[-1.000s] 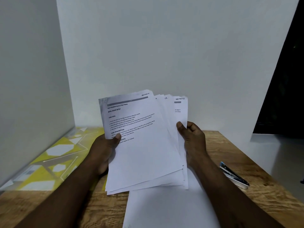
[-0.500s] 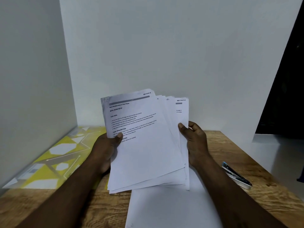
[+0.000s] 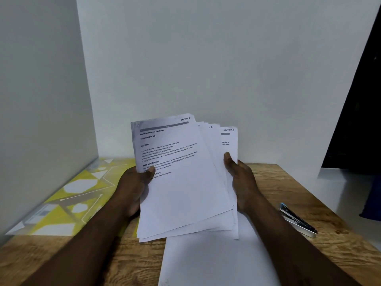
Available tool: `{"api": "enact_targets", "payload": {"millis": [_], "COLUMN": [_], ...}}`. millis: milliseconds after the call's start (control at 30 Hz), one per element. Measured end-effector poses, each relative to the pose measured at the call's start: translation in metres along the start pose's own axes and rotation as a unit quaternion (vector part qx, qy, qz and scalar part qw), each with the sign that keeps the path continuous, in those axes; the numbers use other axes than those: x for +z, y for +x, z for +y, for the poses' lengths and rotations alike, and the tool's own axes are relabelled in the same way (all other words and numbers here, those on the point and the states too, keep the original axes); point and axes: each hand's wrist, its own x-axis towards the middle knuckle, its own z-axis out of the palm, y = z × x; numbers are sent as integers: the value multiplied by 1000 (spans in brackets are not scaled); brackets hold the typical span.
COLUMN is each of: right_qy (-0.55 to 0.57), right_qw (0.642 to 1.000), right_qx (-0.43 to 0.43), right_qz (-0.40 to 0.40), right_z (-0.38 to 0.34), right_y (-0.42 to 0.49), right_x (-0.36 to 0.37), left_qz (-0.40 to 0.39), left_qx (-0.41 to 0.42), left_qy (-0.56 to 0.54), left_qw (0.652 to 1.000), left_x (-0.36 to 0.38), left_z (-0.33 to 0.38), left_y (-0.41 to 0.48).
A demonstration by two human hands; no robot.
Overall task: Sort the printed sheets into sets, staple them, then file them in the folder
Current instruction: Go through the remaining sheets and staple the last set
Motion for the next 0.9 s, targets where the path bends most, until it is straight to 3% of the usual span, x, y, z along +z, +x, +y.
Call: {"api": "enact_targets", "payload": {"millis": [233, 900], "right_qy": [-39, 24], "right_qw": [999, 1000], "right_qx": [-4, -6], "right_qz": [-11, 1], "right_z": [6, 1], "right_y": [1, 1], "right_x": [0, -3], "left_qz": [7, 85], "left_qx": [-4, -15], "left_qy": [15, 55], "left_qw": [1000, 995], "left_x": [0, -11], "left_z": [-2, -4], "left_y": [5, 17]}}
